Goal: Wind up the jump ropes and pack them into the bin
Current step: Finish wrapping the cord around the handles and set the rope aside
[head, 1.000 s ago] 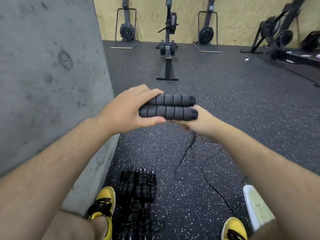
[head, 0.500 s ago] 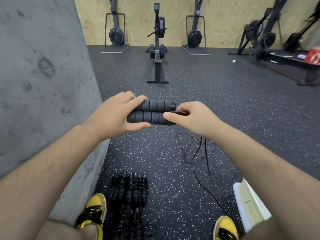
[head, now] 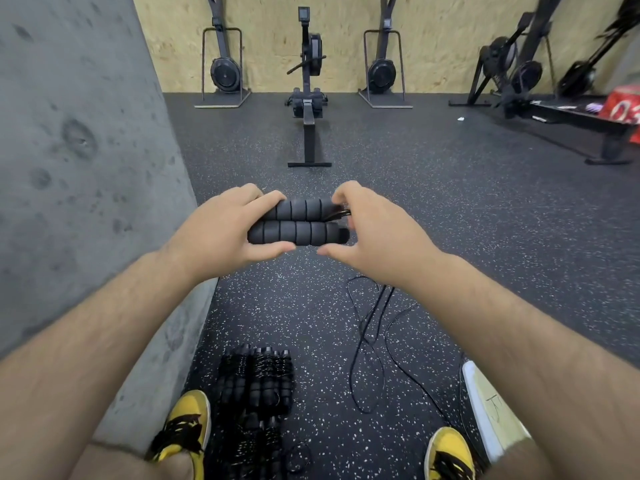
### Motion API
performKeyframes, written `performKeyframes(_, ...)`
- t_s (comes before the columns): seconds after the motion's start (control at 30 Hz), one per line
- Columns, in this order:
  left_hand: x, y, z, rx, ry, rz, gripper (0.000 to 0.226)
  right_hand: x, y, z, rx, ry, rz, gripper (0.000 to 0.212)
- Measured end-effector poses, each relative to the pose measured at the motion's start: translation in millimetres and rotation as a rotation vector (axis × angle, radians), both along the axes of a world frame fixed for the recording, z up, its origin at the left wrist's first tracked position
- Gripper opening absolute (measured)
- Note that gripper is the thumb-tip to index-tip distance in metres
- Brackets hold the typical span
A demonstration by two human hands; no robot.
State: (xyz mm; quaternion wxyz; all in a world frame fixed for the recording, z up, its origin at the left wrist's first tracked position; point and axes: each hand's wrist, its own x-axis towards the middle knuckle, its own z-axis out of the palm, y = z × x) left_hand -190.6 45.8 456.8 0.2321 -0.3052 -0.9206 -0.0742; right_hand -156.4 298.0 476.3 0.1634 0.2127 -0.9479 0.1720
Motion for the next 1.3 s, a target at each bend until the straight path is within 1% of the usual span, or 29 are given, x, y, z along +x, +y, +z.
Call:
performKeyframes(0.07, -0.4, 0.8, -0.7, -0.016, -0.006, -0.020, 0.066, -3.0, -1.6, -1.3, 0.120, 0.014, -0.031, 0.088)
performKeyframes(0.1, -0.7, 1.4, -1.4, -0.024, -0.011, -0.028, 0.066, -4.4, -2.2, -2.3, 0.199, 0.018, -0.061, 0.093)
performKeyframes(0.13, -1.0, 2.0, -2.0, -0.035, -0.016, -0.035, 0.066, -6.4, -2.3, -3.0, 0.252, 0.021, -0.085, 0.091)
performKeyframes(0.17, -1.3, 2.7, -2.7, -0.045, -0.023, -0.039, 0.068, -8.0, -2.1, -3.0, 0.272, 0.019, -0.094, 0.081)
performKeyframes(0.23, -0.2, 4.0, -4.0, -0.055, -0.034, -0.028, 0.069, -10.9, -1.8, -3.2, 0.258, 0.021, -0.076, 0.060)
performKeyframes(0.3, 2.2, 5.6, -5.5, -0.061, -0.028, -0.004, 0.069, -12.7, -1.9, -3.9, 0.236, 0.027, -0.052, 0.050)
performKeyframes(0.47, 8.8, 14.0, -10.4, -0.017, 0.058, 0.041, 0.076, -12.1, -4.3, -6.1, 0.211, 0.066, -0.046, 0.046)
performKeyframes(0.6, 8.6, 18.2, -13.1, -0.031, 0.157, 0.100, 0.091, -8.8, -5.1, -7.0, 0.196, 0.104, -0.051, 0.046)
performKeyframes(0.67, 8.5, 20.0, -12.6, -0.033, 0.184, 0.112, 0.091, -8.2, -4.3, -7.6, 0.182, 0.096, -0.041, 0.044)
performKeyframes(0.73, 8.4, 20.1, -9.8, -0.034, 0.204, 0.114, 0.085, -5.2, -2.6, -4.7, 0.108, 0.044, -0.016, 0.044)
performKeyframes(0.83, 7.9, 16.3, -5.3, -0.058, 0.245, 0.128, 0.078, 1.9, 3.4, 3.8, -0.071, -0.152, 0.008, 0.055)
performKeyframes(0.87, 7.2, 15.2, -5.3, -0.073, 0.258, 0.125, 0.077, 3.7, 5.2, 5.0, -0.084, -0.188, 0.009, 0.050)
performKeyframes(0.9, 6.7, 14.8, -5.9, -0.086, 0.269, 0.116, 0.076, 4.5, 6.7, 5.3, -0.062, -0.191, 0.003, 0.041)
performKeyframes(0.97, 5.9, 16.0, -7.8, -0.106, 0.278, 0.098, 0.076, 4.8, 6.8, 7.0, 0.043, -0.152, -0.032, 0.025)
performKeyframes(1.0, 6.1, 17.3, -8.6, -0.114, 0.280, 0.092, 0.076, 5.4, 5.5, 8.4, 0.110, -0.126, -0.047, 0.021)
performKeyframes(1.1, 6.2, 20.3, -9.2, -0.106, 0.270, 0.087, 0.076, 7.9, 2.6, 12.0, 0.275, 0.030, -0.026, 0.021)
performKeyframes(1.2, 6.5, 22.0, -7.4, -0.095, 0.247, 0.089, 0.075, 8.3, 6.0, 16.8, 0.312, 0.175, 0.041, 0.023)
performKeyframes(1.3, 9.5, 21.6, -7.7, -0.095, 0.178, 0.051, 0.076, -0.5, 13.8, 21.5, 0.292, 0.212, 0.150, 0.021)
